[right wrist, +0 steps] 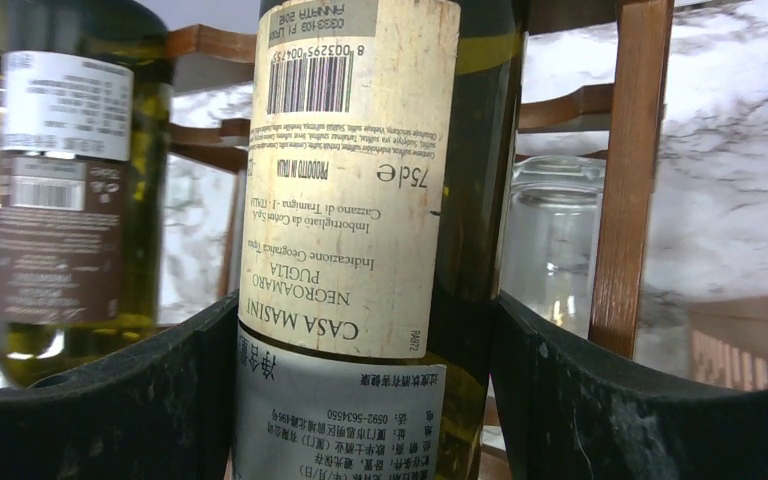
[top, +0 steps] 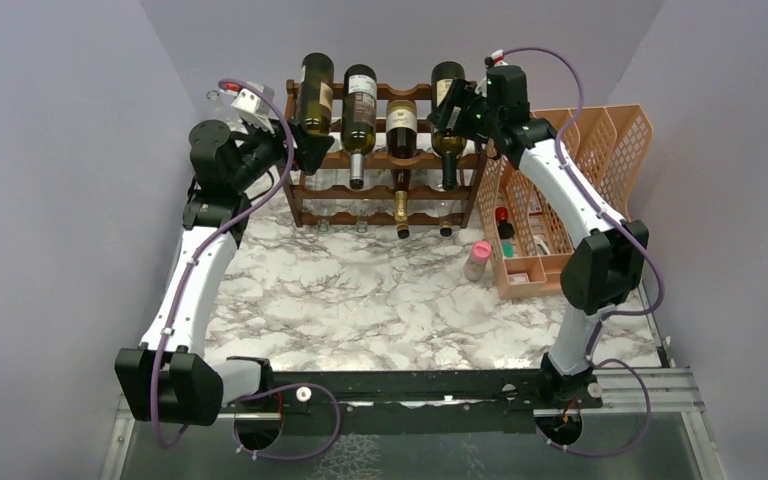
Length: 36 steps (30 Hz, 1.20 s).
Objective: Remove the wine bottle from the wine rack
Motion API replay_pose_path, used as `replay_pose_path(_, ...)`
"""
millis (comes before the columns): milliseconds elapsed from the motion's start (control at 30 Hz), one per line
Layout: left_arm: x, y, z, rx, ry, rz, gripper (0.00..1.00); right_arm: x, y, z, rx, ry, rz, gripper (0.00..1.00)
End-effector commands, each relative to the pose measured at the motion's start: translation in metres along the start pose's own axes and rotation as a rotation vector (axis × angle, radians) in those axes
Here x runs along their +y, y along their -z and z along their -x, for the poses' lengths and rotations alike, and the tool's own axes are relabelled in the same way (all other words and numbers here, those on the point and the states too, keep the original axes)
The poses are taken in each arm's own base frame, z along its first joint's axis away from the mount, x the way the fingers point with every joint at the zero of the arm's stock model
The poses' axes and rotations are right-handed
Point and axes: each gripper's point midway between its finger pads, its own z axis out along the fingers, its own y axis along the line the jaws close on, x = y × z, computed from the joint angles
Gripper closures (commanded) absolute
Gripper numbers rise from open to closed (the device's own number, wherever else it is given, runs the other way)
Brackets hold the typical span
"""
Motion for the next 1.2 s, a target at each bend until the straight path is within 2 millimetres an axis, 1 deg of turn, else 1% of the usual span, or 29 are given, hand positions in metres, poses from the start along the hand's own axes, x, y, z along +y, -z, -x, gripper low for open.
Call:
replay_pose_path(0, -0.013, 0.002, 0.012, -0.068, -0.032, -0.043, 0.01, 0.04, 0.033, 0.04, -0.152, -0.156, 0.247, 0.48)
replay_pose_path(267, -0.034, -0.004, 0.002, -0.091, -0.046, -0.145, 0.01, 0.062, 0.064, 0.061, -0.18, -0.277, 0.448, 0.51)
replay_pose_path(400, -0.045, -0.005, -0.004, -0.096, -0.077, -0.183, 0.03, 0.072, 0.083, 0.069, -0.168, -0.314, 0.524, 0.51)
replay_pose_path(467, -0.058, -0.003, -0.009, -0.107, -0.115, -0.229, 0.05, 0.08, 0.093, 0.069, -0.155, -0.321, 0.563, 0.51)
replay_pose_path(567, -0.092, 0.003, -0.022, -0.111, -0.226, -0.368, 0.06, 0.092, 0.111, 0.067, -0.119, -0.298, 0.624, 0.51)
replay_pose_path(633, -0.115, 0.009, -0.033, -0.121, -0.305, -0.439, 0.07, 0.099, 0.122, 0.062, -0.074, -0.273, 0.66, 0.51)
replay_pose_path(733, -0.146, 0.022, -0.045, -0.161, -0.434, -0.504, 0.06, 0.105, 0.146, 0.05, -0.035, -0.252, 0.706, 0.51)
replay_pose_path(867, -0.178, 0.036, -0.059, -0.22, -0.584, -0.547, 0.07, 0.108, 0.18, 0.031, -0.001, -0.21, 0.737, 0.51)
replay_pose_path(900, -0.19, 0.039, -0.062, -0.236, -0.615, -0.569, 0.08, 0.108, 0.189, 0.026, 0.006, -0.199, 0.738, 0.51)
replay_pose_path(967, -0.205, 0.045, -0.065, -0.258, -0.649, -0.597, 0.1, 0.107, 0.205, 0.017, 0.019, -0.192, 0.736, 0.51)
replay_pose_path(1000, -0.215, 0.05, -0.066, -0.274, -0.664, -0.618, 0.11, 0.107, 0.213, 0.01, 0.031, -0.193, 0.742, 0.51)
replay_pose_path(1033, -0.224, 0.054, -0.066, -0.29, -0.679, -0.633, 0.12, 0.108, 0.225, 0.004, 0.045, -0.191, 0.755, 0.51)
replay_pose_path(1100, -0.245, 0.061, -0.068, -0.318, -0.713, -0.663, 0.15, 0.106, 0.238, -0.012, 0.083, -0.196, 0.766, 0.51)
replay_pose_path(1167, -0.265, 0.066, -0.074, -0.32, -0.755, -0.694, 0.17, 0.101, 0.248, -0.032, 0.12, -0.207, 0.764, 0.51)
